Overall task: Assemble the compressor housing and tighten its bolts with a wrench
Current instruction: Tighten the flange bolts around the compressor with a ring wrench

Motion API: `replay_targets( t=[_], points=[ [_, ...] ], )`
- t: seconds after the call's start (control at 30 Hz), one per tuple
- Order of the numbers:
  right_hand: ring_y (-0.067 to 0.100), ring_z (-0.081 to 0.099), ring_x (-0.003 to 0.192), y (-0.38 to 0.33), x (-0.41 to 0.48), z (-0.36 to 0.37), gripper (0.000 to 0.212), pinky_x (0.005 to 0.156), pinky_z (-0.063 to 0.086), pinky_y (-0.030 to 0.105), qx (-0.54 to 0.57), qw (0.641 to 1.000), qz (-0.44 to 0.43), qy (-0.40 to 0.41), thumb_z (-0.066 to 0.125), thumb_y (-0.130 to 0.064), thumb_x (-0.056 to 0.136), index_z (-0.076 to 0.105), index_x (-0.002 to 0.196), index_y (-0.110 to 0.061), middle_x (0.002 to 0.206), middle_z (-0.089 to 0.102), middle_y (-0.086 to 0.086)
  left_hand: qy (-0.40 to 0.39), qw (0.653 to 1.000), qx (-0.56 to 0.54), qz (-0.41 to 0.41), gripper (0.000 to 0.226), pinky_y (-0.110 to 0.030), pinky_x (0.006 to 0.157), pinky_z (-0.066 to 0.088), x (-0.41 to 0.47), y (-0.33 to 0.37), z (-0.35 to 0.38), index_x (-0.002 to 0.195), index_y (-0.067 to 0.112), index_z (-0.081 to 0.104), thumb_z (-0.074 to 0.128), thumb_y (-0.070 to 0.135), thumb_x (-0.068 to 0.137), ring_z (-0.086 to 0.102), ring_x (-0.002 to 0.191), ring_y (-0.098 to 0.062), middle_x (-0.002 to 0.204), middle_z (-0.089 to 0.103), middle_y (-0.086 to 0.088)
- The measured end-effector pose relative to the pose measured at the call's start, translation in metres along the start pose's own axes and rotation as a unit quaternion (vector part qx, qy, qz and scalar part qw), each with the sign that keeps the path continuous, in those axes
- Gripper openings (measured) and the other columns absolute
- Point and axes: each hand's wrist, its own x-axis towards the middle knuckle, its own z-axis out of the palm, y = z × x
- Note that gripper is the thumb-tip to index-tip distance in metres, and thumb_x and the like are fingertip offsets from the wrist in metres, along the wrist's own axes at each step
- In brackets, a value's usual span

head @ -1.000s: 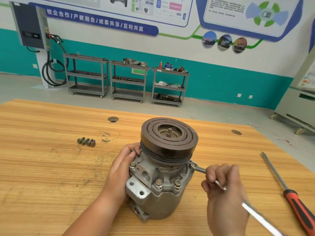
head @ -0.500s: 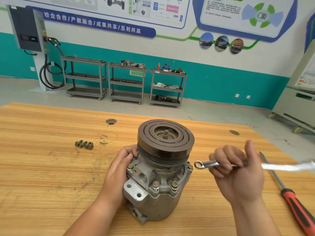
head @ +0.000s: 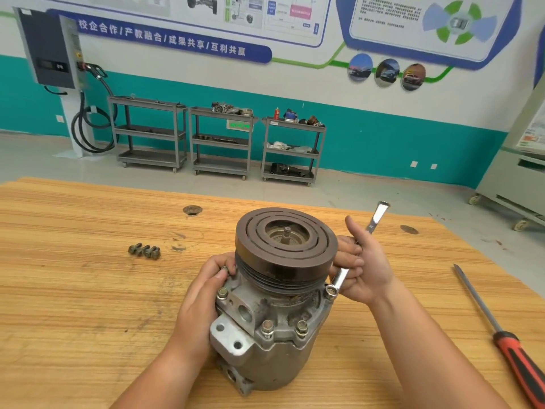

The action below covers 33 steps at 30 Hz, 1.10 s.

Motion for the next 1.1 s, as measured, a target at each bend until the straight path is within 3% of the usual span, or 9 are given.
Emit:
replay_targets(
  t=[0.1, 0.2, 0.33, 0.47, 0.63, 0.8, 0.9, 0.97, 1.1],
  points=[
    [0.004, 0.022, 0.036, -0.004, 0.0, 0.005, 0.049, 0.032, 0.021, 0.014, -0.028, 0.999, 0.027, 0.013, 0.068, -0.043, 0.08, 0.033, 0.053, -0.022, 0.045, 0.029, -0.007, 0.005, 1.0, 0.008, 0.001, 0.033, -0.012, 0.056, 0.048, 0.0, -0.002, -0.001, 0.095, -0.006, 0.045, 0.045, 0.023, 0.082, 0.065, 0.072, -0.008, 0.082, 0.067, 0.001],
    [0.003, 0.018, 0.034, -0.002, -0.006, 0.009, 0.054, 0.03, 0.016, 0.013, -0.009, 0.998, 0.012, 0.066, 0.075, -0.043, 0.073, 0.031, 0.051, -0.023, 0.044, 0.025, -0.008, 0.003, 0.999, -0.043, -0.03, 0.026, -0.018, 0.059, 0.051, 0.001, -0.004, -0.001, 0.091, 0.002, 0.048, 0.047, 0.025, 0.079, 0.065, 0.076, -0.015, 0.086, 0.067, -0.005],
    [0.002, 0.012, 0.035, 0.011, -0.02, 0.023, 0.05, 0.029, 0.013, 0.013, -0.026, 0.972, -0.089, 0.214, 0.046, -0.052, 0.083, 0.034, 0.043, -0.024, 0.039, 0.029, -0.011, 0.01, 0.998, -0.054, -0.037, 0.023, -0.019, 0.058, 0.051, 0.001, -0.005, -0.001, 0.091, 0.008, 0.053, 0.048, 0.027, 0.079, 0.066, 0.076, -0.015, 0.086, 0.068, -0.005],
    [0.005, 0.012, 0.038, 0.035, -0.034, 0.041, 0.058, 0.032, 0.015, 0.017, -0.05, 0.908, -0.26, 0.325, 0.032, -0.046, 0.095, 0.038, 0.041, -0.024, 0.041, 0.032, -0.009, 0.012, 0.998, -0.056, -0.032, 0.024, -0.02, 0.06, 0.051, 0.002, -0.006, 0.0, 0.092, 0.007, 0.051, 0.046, 0.027, 0.079, 0.064, 0.077, -0.016, 0.087, 0.066, -0.006],
    [0.006, 0.027, 0.038, 0.076, -0.037, 0.065, 0.061, 0.035, 0.023, 0.017, -0.152, 0.789, -0.44, 0.401, 0.028, -0.036, 0.099, 0.042, 0.041, -0.024, 0.045, 0.037, -0.007, 0.019, 0.998, -0.056, -0.012, 0.021, -0.017, 0.058, 0.05, 0.001, -0.005, 0.003, 0.09, 0.007, 0.052, 0.046, 0.024, 0.079, 0.065, 0.074, -0.011, 0.082, 0.067, -0.002],
    [-0.002, 0.041, 0.048, 0.116, -0.033, 0.081, 0.036, 0.048, 0.034, 0.01, -0.391, 0.684, -0.429, 0.441, 0.039, -0.044, 0.086, 0.05, 0.059, -0.022, 0.054, 0.051, -0.01, 0.03, 0.999, -0.033, 0.013, 0.014, -0.018, 0.061, 0.051, -0.003, -0.007, 0.003, 0.089, 0.007, 0.053, 0.044, 0.018, 0.086, 0.064, 0.077, -0.012, 0.085, 0.067, -0.002],
    [-0.003, 0.039, 0.048, 0.118, -0.034, 0.086, 0.041, 0.047, 0.032, 0.009, -0.448, 0.676, -0.41, 0.418, 0.051, -0.052, 0.072, 0.042, 0.067, -0.013, 0.053, 0.045, -0.013, 0.042, 0.998, 0.012, 0.038, 0.009, -0.024, 0.074, 0.049, -0.004, -0.009, 0.001, 0.081, 0.018, 0.06, 0.052, 0.021, 0.084, 0.061, 0.09, -0.016, 0.096, 0.064, -0.004],
    [-0.001, 0.038, 0.051, 0.112, -0.037, 0.093, 0.052, 0.05, 0.034, 0.01, -0.448, 0.688, -0.418, 0.388, 0.057, -0.057, 0.068, 0.04, 0.066, -0.007, 0.055, 0.044, -0.012, 0.059, 0.993, 0.069, 0.071, 0.023, -0.028, 0.082, 0.042, -0.005, -0.009, 0.002, 0.068, 0.031, 0.06, 0.044, 0.023, 0.081, 0.055, 0.097, -0.015, 0.099, 0.059, 0.002],
    [0.011, 0.039, 0.054, 0.088, -0.062, 0.108, 0.05, 0.056, 0.037, 0.017, -0.359, 0.729, -0.509, 0.284, 0.062, -0.064, 0.07, 0.041, 0.048, -0.024, 0.058, 0.048, -0.011, 0.095, 0.986, 0.099, 0.099, 0.026, -0.022, 0.081, 0.039, -0.006, -0.012, 0.005, 0.062, 0.033, 0.056, 0.042, 0.021, 0.08, 0.053, 0.091, 0.0, 0.092, 0.052, 0.021]
  ],
)
